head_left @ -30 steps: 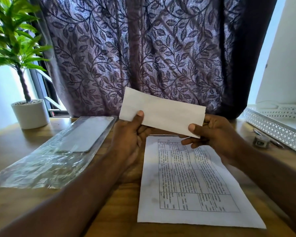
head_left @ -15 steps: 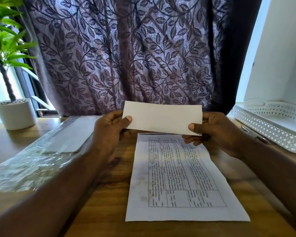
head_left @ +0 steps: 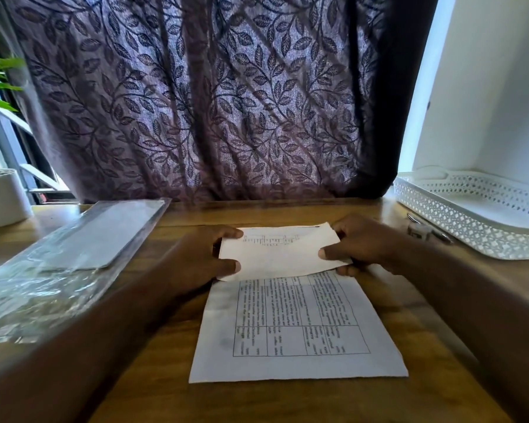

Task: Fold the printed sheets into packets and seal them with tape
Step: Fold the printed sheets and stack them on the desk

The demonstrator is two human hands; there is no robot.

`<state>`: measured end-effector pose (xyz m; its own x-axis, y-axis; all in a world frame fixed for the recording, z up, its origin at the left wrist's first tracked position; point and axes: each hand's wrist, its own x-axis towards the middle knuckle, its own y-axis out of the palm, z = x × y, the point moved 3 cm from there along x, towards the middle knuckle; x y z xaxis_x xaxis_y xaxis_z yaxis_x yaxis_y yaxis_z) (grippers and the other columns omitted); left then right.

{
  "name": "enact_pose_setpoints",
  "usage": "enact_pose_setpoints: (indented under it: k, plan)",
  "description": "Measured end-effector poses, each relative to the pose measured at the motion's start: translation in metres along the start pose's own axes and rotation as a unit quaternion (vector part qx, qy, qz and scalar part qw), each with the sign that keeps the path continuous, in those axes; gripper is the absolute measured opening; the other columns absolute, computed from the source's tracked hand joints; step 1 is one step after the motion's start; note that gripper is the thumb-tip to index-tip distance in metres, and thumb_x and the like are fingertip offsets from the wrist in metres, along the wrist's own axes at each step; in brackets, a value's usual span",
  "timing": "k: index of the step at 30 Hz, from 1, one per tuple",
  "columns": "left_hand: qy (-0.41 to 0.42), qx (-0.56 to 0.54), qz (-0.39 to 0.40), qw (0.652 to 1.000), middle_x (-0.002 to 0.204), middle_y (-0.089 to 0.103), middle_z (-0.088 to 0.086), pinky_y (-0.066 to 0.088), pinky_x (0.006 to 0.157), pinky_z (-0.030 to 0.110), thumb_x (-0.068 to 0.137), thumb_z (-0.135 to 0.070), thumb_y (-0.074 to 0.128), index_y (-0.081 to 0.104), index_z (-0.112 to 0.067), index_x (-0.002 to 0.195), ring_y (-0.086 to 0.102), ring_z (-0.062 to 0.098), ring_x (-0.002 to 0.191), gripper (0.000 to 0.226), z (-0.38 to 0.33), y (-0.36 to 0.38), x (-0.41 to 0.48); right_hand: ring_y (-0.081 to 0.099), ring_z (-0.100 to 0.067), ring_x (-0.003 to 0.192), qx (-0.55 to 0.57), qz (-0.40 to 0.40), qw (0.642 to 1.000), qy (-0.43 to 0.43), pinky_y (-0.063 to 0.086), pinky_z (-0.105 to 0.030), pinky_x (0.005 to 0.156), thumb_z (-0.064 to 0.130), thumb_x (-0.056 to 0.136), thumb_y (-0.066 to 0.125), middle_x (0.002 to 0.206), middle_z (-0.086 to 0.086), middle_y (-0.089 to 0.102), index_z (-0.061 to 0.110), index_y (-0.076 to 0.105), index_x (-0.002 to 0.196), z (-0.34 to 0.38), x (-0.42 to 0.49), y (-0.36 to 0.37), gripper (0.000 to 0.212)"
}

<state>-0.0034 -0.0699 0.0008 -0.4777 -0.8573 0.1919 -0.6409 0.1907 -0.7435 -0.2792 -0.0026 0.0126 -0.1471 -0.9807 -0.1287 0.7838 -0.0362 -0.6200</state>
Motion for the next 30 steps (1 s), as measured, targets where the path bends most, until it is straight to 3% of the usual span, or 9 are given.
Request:
enact_pose_setpoints:
  k: [4, 8, 12, 16, 20, 23, 25, 27, 30]
  plan:
    - [0.016, 0.059, -0.017, 0.998, 0.135, 0.059, -0.01, 0.046, 0.078, 0.019, 0.084, -0.029, 0.078, 0.056, -0.033, 0.136, 0.056, 0.0, 0.098, 0.057, -0.001, 0.007, 0.003, 0.072, -0.018, 0.06, -0.069, -0.06, 0.996, -0.02, 0.054, -0.027, 0.049, 0.012, 0.083, 0.082, 0.09, -0.014, 0.074, 0.006, 0.058, 0.119, -0.003, 0.006, -0.001, 0.044]
    - [0.012, 0.106, -0.019, 0.994, 0.136, 0.055, -0.006, 0.046, 0.084, 0.024, 0.085, -0.036, 0.076, 0.057, -0.031, 0.135, 0.053, 0.005, 0.102, 0.053, -0.002, 0.007, 0.001, 0.061, -0.017, 0.095, -0.223, -0.105, 0.967, -0.067, 0.05, -0.029, 0.073, 0.029, 0.074, 0.087, 0.11, 0.001, 0.064, 0.019, 0.059, 0.129, 0.002, 0.005, -0.004, 0.062]
    - [0.026, 0.141, -0.017, 0.99, 0.116, 0.056, -0.008, 0.051, 0.084, 0.027, 0.085, -0.04, 0.075, 0.065, -0.024, 0.127, 0.053, 0.004, 0.094, 0.046, -0.003, 0.005, 0.002, 0.058, -0.013, 0.095, -0.244, -0.084, 0.965, -0.053, 0.046, -0.025, 0.071, 0.035, 0.076, 0.085, 0.104, 0.005, 0.061, 0.017, 0.066, 0.125, -0.002, 0.01, -0.005, 0.056]
    - [0.033, 0.14, -0.047, 0.988, 0.121, 0.056, -0.008, 0.047, 0.088, 0.027, 0.089, -0.042, 0.071, 0.066, -0.019, 0.123, 0.05, 0.005, 0.1, 0.042, -0.004, 0.004, 0.003, 0.062, -0.016, 0.1, -0.256, -0.11, 0.959, -0.054, 0.051, -0.03, 0.084, 0.043, 0.077, 0.082, 0.108, 0.002, 0.065, 0.016, 0.066, 0.125, -0.001, 0.01, -0.005, 0.057]
    - [0.025, 0.103, -0.126, 0.986, 0.09, 0.058, 0.0, 0.046, 0.063, 0.029, 0.096, -0.029, 0.063, 0.069, -0.004, 0.106, 0.054, 0.009, 0.075, 0.027, -0.018, -0.009, -0.003, 0.059, -0.013, 0.089, -0.285, -0.199, 0.934, -0.085, 0.045, -0.029, 0.073, 0.05, 0.081, 0.076, 0.105, 0.003, 0.07, 0.02, 0.071, 0.111, 0.008, 0.004, -0.009, 0.043]
    - [0.015, 0.114, -0.124, 0.986, 0.091, 0.067, 0.011, 0.053, 0.065, 0.034, 0.093, -0.025, 0.066, 0.071, -0.003, 0.102, 0.062, 0.021, 0.078, 0.024, -0.026, -0.015, -0.015, 0.062, -0.013, 0.085, -0.261, -0.225, 0.929, -0.135, 0.047, -0.029, 0.074, 0.041, 0.085, 0.074, 0.097, 0.005, 0.073, 0.022, 0.075, 0.096, 0.029, -0.007, 0.005, 0.022]
    - [0.015, 0.112, -0.118, 0.986, 0.097, 0.068, 0.013, 0.051, 0.064, 0.03, 0.093, -0.026, 0.067, 0.07, -0.004, 0.103, 0.064, 0.024, 0.085, 0.024, -0.028, -0.018, -0.026, 0.063, -0.013, 0.084, -0.244, -0.217, 0.93, -0.169, 0.05, -0.029, 0.077, 0.036, 0.087, 0.073, 0.096, 0.005, 0.074, 0.022, 0.076, 0.095, 0.048, -0.016, 0.028, 0.017]
    - [0.024, 0.115, -0.13, 0.985, 0.103, 0.063, 0.002, 0.045, 0.065, 0.019, 0.093, -0.027, 0.066, 0.069, -0.012, 0.11, 0.059, 0.017, 0.091, 0.023, -0.025, -0.025, -0.037, 0.065, -0.012, 0.088, -0.221, -0.195, 0.932, -0.21, 0.053, -0.031, 0.083, 0.036, 0.088, 0.071, 0.1, 0.007, 0.074, 0.023, 0.075, 0.1, 0.072, -0.028, 0.061, 0.018]
    - [0.06, 0.124, -0.148, 0.979, 0.112, 0.058, -0.005, 0.032, 0.068, 0.006, 0.093, -0.025, 0.066, 0.067, -0.018, 0.115, 0.055, 0.011, 0.1, 0.024, -0.008, -0.037, -0.053, 0.06, -0.006, 0.088, -0.202, -0.125, 0.933, -0.269, 0.048, -0.025, 0.078, 0.033, 0.092, 0.068, 0.103, 0.01, 0.069, 0.024, 0.073, 0.111, 0.106, -0.046, 0.111, 0.021]
